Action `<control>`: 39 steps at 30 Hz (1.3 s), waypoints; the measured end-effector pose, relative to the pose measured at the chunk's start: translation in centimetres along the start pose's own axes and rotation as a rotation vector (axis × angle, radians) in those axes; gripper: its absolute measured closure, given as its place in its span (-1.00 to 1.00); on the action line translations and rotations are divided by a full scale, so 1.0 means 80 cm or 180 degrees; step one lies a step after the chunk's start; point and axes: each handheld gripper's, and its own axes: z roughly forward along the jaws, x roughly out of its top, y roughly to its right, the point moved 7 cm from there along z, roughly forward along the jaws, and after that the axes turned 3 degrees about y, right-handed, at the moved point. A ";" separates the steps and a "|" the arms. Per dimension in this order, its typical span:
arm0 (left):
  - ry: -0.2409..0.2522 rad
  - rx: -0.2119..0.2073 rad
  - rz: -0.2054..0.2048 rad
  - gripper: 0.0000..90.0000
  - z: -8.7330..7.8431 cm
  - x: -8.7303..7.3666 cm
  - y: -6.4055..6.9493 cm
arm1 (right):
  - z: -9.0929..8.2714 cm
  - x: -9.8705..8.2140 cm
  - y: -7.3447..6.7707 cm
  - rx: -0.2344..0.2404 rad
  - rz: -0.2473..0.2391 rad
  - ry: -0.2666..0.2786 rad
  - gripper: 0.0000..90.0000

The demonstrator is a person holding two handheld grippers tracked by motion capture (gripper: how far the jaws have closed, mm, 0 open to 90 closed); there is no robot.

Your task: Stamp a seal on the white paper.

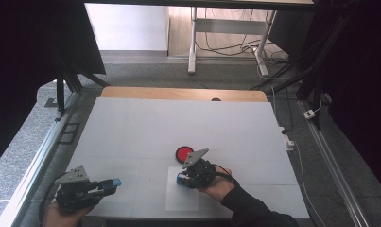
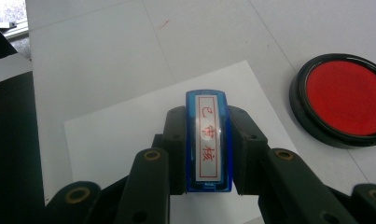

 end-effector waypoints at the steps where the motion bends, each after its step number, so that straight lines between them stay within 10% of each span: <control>1: -0.0001 0.0001 0.0000 0.52 0.000 0.000 0.000 | 0.000 0.000 0.000 0.0002 0.0008 -0.0005 0.56; 28: -0.0013 0.0001 -0.0015 0.52 0.001 0.000 0.000 | 0.003 0.001 -0.007 -0.0182 -0.0140 -0.0070 0.56; 39: -0.0014 -0.0002 -0.0022 0.52 0.001 0.000 -0.001 | 0.002 -0.003 0.007 0.0097 0.0231 0.0039 0.57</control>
